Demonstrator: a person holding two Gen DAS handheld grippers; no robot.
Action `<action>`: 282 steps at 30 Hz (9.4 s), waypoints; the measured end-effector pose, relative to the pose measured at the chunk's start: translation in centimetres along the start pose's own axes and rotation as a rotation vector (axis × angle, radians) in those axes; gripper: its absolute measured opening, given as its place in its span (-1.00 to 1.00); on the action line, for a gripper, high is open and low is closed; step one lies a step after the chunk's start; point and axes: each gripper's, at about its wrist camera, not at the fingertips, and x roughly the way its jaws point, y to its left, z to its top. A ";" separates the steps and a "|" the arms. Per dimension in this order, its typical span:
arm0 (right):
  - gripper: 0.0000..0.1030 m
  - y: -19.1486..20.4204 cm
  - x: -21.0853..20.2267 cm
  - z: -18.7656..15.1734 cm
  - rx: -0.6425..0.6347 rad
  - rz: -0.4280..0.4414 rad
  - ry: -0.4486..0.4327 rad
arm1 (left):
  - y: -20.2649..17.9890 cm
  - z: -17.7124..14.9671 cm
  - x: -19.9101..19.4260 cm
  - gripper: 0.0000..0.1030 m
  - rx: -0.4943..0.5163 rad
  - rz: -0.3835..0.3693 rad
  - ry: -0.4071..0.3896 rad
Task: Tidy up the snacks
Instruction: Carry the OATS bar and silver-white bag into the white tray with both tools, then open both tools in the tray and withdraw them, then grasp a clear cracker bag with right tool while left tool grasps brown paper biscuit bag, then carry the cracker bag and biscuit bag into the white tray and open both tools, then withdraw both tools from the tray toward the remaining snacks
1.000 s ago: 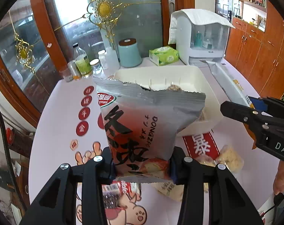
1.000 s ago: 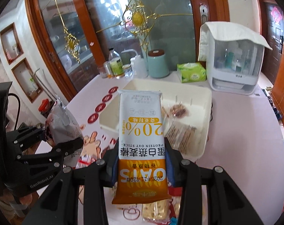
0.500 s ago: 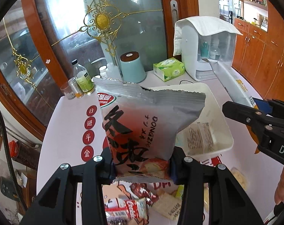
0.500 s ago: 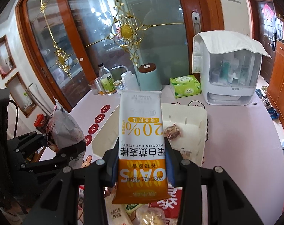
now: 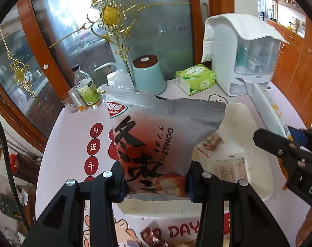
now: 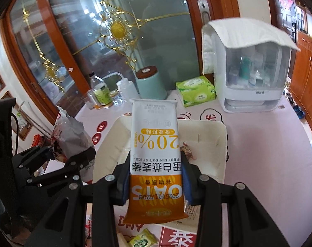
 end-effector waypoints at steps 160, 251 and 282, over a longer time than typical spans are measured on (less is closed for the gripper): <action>-0.12 -6.7 0.2 -23.3 -0.179 -0.137 0.398 | -3.2 -28.2 1.0 0.09 -0.162 -0.120 0.406; 0.23 -1.2 7.2 4.3 0.107 -0.128 0.113 | -2.4 1.9 6.3 0.96 0.131 -0.071 0.095; 0.23 -0.1 1.7 0.2 0.070 -0.093 0.182 | -0.4 -1.8 -0.3 0.96 0.063 -0.092 0.093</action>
